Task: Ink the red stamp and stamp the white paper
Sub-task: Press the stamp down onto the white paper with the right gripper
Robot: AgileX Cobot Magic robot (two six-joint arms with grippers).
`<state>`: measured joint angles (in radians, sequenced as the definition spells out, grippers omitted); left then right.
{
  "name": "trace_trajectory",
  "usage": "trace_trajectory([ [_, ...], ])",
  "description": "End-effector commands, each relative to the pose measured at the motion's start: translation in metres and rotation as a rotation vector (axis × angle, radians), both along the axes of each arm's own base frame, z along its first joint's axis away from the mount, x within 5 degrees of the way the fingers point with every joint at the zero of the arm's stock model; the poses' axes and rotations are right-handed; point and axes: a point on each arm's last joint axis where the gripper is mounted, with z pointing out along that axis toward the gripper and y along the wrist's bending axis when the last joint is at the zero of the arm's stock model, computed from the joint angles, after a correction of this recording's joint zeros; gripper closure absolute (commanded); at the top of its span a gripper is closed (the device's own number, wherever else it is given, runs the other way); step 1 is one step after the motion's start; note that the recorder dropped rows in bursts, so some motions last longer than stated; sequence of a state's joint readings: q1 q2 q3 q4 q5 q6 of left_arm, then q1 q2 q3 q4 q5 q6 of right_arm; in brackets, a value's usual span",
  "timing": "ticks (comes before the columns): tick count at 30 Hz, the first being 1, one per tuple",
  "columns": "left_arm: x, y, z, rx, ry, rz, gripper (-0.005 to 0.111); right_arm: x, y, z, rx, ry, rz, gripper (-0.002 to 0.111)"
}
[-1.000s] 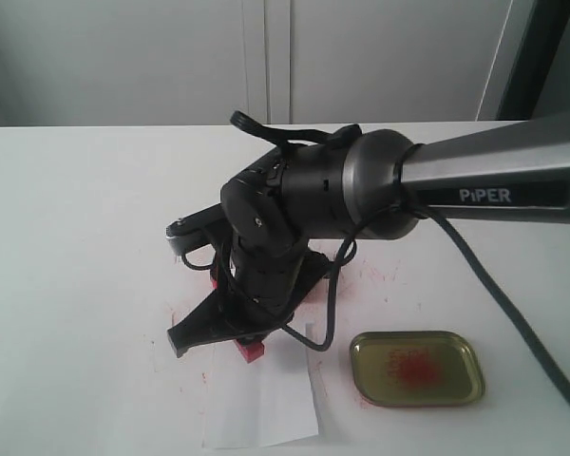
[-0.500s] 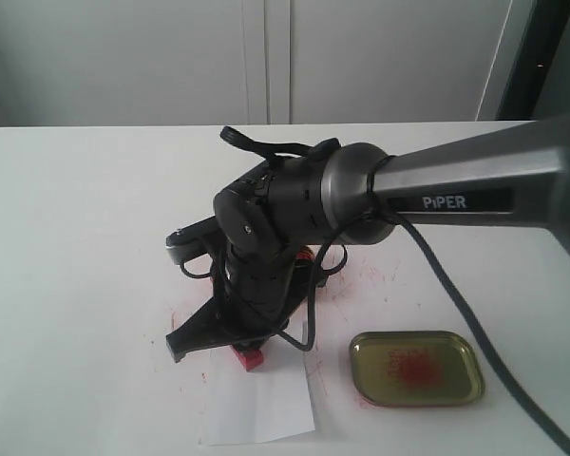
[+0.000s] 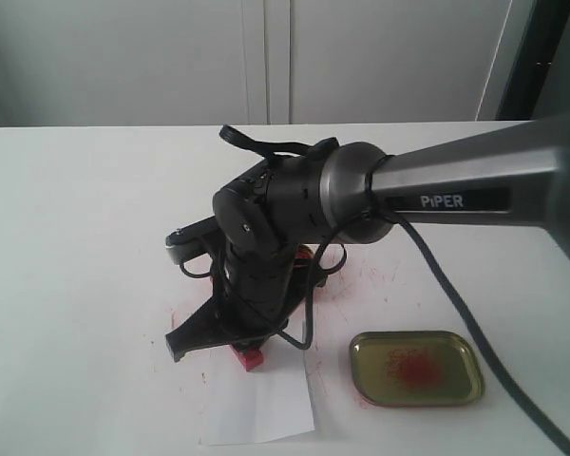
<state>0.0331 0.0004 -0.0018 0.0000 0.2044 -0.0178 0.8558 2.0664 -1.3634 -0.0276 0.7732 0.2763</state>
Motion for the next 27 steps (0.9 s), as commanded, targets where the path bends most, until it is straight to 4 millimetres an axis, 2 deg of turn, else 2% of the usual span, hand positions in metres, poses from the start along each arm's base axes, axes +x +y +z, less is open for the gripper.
trace_trajectory([
  [1, 0.000, -0.001, 0.000, -0.009, -0.001, -0.005, 0.107, -0.007, -0.006, -0.061, -0.109, 0.107, 0.003, 0.108],
  [15, 0.000, -0.001, 0.000, -0.009, -0.001, -0.005, 0.107, -0.008, -0.007, -0.063, -0.116, 0.113, 0.003, 0.108],
  [20, 0.000, -0.001, 0.000, -0.009, -0.001, -0.005, 0.107, -0.007, -0.006, -0.054, -0.096, 0.096, 0.003, 0.108],
  [27, 0.000, -0.001, 0.000, -0.009, -0.001, -0.005, 0.107, -0.005, -0.004, -0.029, -0.044, 0.048, -0.001, 0.108],
])
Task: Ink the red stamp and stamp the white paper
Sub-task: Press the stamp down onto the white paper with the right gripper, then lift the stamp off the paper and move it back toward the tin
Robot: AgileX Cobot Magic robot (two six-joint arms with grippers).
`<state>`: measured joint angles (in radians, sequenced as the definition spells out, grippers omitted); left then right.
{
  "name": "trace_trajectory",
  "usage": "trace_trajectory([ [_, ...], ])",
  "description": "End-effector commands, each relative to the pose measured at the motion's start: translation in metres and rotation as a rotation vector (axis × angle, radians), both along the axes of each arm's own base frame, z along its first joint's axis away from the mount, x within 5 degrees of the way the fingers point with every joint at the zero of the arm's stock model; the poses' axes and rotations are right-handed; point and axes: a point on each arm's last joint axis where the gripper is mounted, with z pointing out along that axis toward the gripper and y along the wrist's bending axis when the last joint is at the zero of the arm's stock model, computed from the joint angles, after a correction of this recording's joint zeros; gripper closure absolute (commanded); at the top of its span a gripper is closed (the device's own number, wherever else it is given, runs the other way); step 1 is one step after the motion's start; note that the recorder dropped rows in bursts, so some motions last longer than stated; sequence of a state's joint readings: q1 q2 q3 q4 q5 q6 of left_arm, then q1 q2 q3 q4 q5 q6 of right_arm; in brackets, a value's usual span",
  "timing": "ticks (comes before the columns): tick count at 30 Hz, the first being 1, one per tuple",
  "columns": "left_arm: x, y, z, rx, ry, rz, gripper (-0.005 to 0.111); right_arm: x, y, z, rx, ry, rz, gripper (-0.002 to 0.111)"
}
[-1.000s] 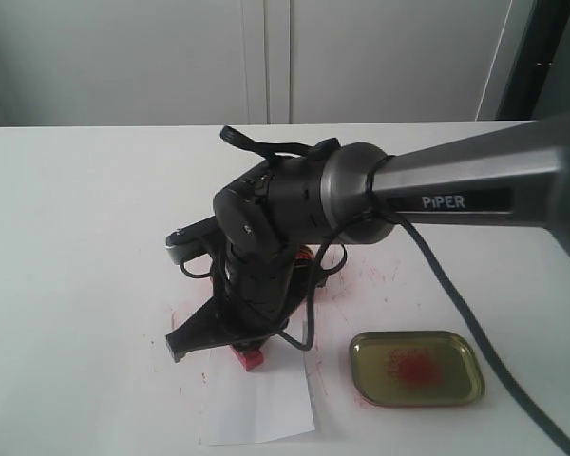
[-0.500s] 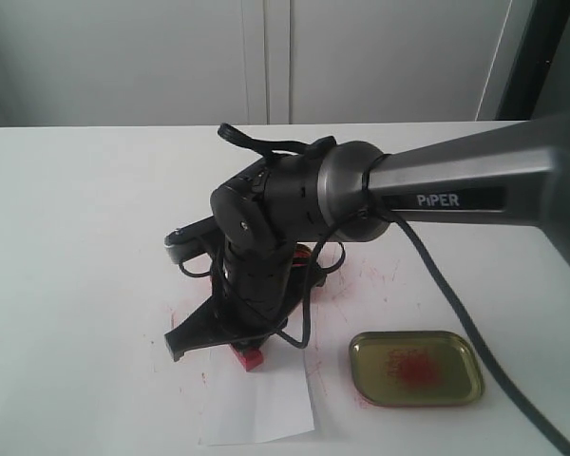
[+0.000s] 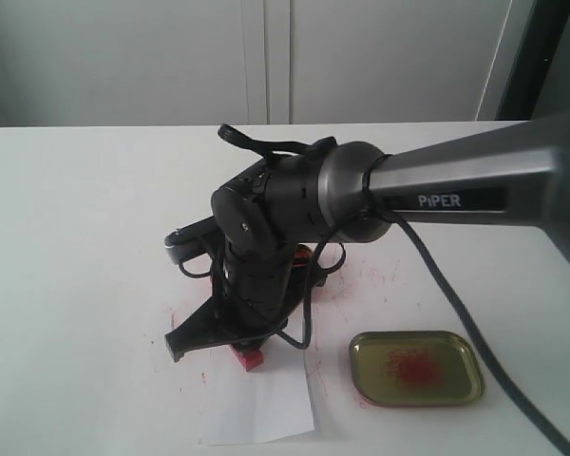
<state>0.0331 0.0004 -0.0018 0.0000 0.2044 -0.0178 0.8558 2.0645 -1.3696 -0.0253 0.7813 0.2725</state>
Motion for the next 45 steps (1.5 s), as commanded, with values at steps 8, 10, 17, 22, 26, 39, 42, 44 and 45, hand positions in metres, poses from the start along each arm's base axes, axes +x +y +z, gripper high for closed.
trace_trajectory([
  [8, 0.000, -0.001, 0.000, -0.009, -0.001, -0.005, 0.107, -0.005, -0.004, -0.003, 0.021, 0.000, -0.059, 0.108],
  [10, 0.000, -0.001, 0.000, -0.009, -0.001, -0.005, 0.107, -0.005, -0.005, 0.005, 0.033, -0.009, -0.060, 0.108],
  [17, 0.000, -0.001, 0.000, -0.009, -0.001, -0.005, 0.107, 0.008, -0.019, 0.014, 0.053, -0.002, -0.206, 0.108],
  [22, 0.000, -0.001, 0.000, -0.009, -0.001, -0.005, 0.107, 0.018, -0.027, 0.020, 0.099, -0.007, -0.360, 0.108],
  [26, 0.000, -0.001, 0.000, -0.009, -0.001, -0.005, 0.107, 0.023, -0.027, 0.022, 0.135, -0.052, -0.468, 0.108],
  [39, 0.000, -0.001, 0.000, -0.009, -0.001, -0.005, 0.107, 0.025, -0.026, 0.044, 0.225, -0.109, -0.501, 0.108],
  [42, 0.000, -0.001, 0.000, -0.009, -0.001, -0.005, 0.107, 0.024, -0.028, 0.054, 0.245, -0.123, -0.493, 0.108],
  [44, 0.000, -0.001, 0.000, -0.009, -0.001, -0.005, 0.107, 0.023, -0.028, 0.060, 0.258, -0.131, -0.492, 0.108],
  [45, 0.000, -0.001, 0.000, -0.009, -0.001, -0.005, 0.107, 0.023, -0.029, 0.063, 0.264, -0.135, -0.490, 0.108],
])
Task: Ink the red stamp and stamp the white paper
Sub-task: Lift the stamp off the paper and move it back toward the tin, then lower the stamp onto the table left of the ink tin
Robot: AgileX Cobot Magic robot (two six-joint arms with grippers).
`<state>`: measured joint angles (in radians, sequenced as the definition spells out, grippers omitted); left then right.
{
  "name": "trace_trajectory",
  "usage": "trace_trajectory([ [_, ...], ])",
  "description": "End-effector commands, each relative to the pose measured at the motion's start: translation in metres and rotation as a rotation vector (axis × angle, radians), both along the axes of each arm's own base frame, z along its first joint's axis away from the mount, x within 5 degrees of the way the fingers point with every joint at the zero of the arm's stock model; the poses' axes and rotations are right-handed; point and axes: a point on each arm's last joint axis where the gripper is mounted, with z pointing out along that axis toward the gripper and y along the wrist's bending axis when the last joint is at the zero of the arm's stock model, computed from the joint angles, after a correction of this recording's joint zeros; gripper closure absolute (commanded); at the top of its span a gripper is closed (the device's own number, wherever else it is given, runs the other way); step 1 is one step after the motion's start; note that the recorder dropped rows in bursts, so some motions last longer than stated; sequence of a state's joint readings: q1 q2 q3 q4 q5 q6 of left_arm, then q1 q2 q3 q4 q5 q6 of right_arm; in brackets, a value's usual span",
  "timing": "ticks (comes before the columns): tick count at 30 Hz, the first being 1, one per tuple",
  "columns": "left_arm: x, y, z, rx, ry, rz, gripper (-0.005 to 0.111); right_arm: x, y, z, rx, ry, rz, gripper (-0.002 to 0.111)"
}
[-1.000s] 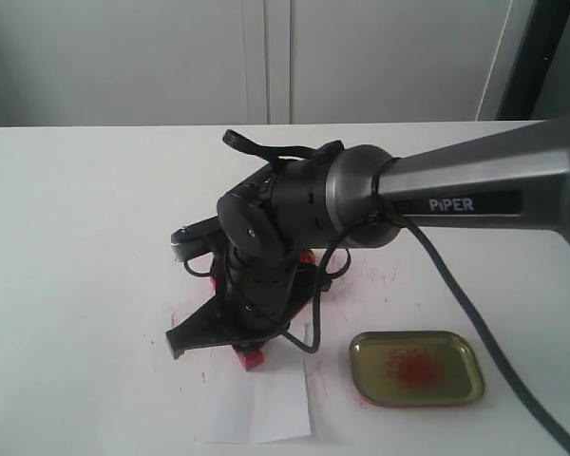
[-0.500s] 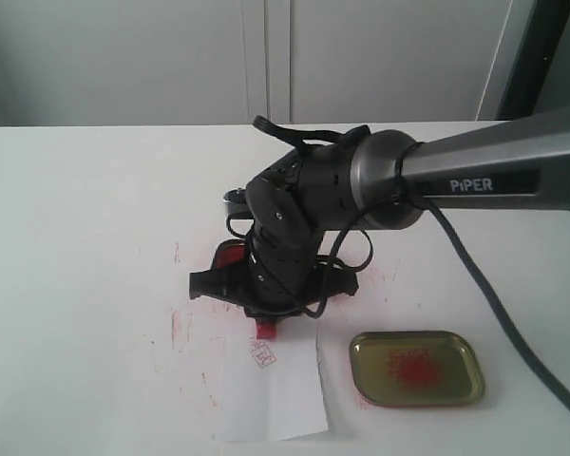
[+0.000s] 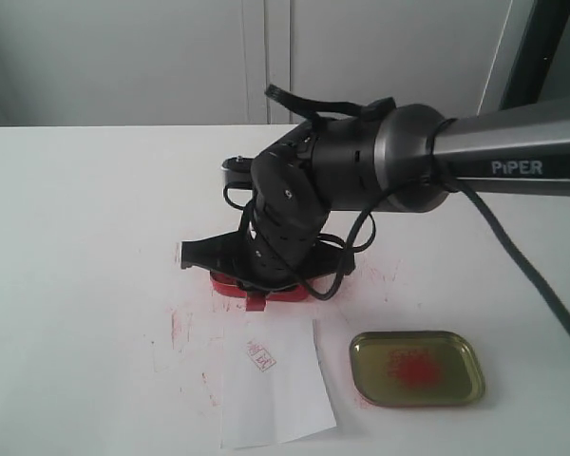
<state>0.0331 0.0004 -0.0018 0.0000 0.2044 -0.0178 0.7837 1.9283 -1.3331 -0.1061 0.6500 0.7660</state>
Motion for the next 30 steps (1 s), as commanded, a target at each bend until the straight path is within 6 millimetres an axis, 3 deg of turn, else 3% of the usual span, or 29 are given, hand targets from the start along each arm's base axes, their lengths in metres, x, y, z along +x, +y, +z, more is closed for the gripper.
trace_trajectory([
  [1, 0.000, -0.001, 0.000, -0.009, -0.001, -0.005, 0.107, -0.001, -0.005, 0.016, 0.022, -0.036, 0.004, 0.108],
  [14, 0.000, -0.001, 0.000, -0.009, -0.001, -0.005, 0.107, 0.010, -0.020, 0.018, 0.013, -0.034, 0.099, 0.108],
  [30, 0.000, -0.001, 0.000, -0.009, -0.001, -0.005, 0.107, 0.025, -0.037, 0.021, 0.297, 0.058, 0.244, 0.108],
])
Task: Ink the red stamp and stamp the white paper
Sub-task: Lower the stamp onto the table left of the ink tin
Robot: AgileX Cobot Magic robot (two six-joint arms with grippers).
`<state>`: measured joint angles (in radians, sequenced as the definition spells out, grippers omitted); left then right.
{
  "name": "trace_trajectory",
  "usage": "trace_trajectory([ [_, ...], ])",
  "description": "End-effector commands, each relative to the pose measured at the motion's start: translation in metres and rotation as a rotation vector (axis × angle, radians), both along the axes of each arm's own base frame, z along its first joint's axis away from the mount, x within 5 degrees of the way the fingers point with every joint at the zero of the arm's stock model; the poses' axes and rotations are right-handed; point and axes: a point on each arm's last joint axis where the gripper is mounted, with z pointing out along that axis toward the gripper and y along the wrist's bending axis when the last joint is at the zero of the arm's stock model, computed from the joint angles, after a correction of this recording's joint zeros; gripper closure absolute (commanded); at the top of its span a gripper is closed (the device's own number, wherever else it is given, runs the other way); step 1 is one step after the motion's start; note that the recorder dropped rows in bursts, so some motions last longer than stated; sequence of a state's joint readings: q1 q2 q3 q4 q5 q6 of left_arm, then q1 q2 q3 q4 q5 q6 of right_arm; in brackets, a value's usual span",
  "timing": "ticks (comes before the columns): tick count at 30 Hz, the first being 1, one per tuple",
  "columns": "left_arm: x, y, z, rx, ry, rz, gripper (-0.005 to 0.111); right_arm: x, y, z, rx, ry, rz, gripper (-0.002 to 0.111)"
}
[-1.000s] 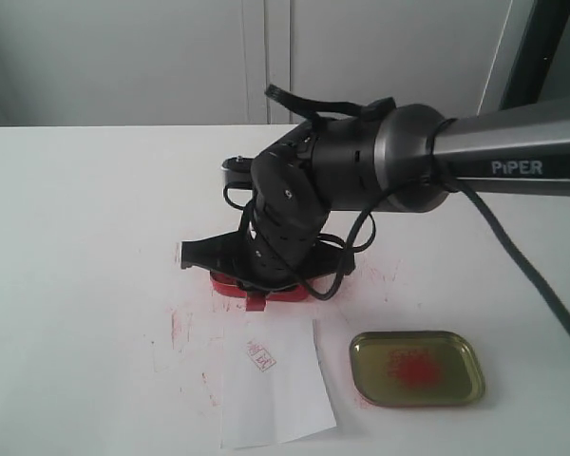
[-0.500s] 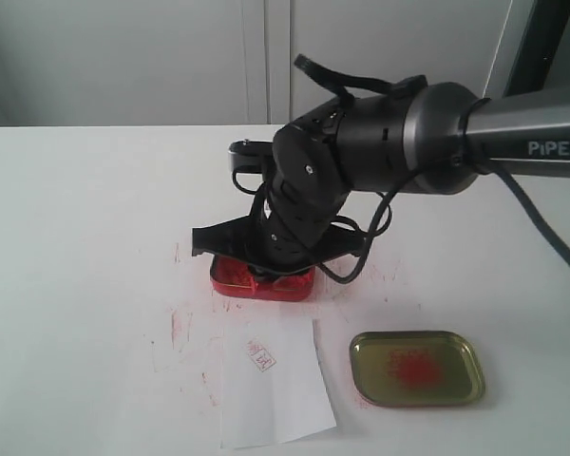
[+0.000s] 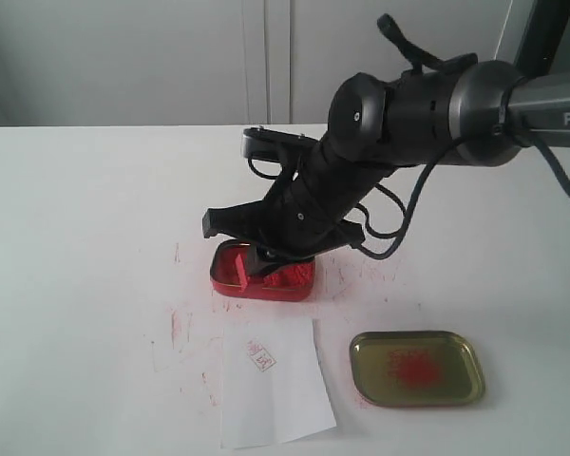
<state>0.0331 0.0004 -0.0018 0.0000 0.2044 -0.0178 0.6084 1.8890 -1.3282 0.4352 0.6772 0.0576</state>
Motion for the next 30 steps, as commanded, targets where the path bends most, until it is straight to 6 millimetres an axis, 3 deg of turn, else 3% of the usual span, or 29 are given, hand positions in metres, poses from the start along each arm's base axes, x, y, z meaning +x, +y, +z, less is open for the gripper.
trace_trajectory([
  [1, 0.000, -0.001, 0.000, -0.009, -0.001, -0.005, 0.107, 0.000, -0.006, 0.002, 0.125, 0.012, 0.037, 0.108],
  [10, 0.000, -0.001, 0.000, -0.009, -0.001, -0.005, 0.107, -0.010, 0.004, -0.015, 0.299, 0.056, -0.050, 0.108],
  [19, 0.000, -0.001, 0.000, -0.009, -0.001, -0.005, 0.107, -0.021, 0.042, -0.057, 0.406, 0.158, -0.080, 0.108],
  [30, 0.000, -0.001, 0.000, -0.009, -0.001, -0.005, 0.107, -0.015, 0.042, -0.081, 0.369, 0.160, -0.128, 0.108],
])
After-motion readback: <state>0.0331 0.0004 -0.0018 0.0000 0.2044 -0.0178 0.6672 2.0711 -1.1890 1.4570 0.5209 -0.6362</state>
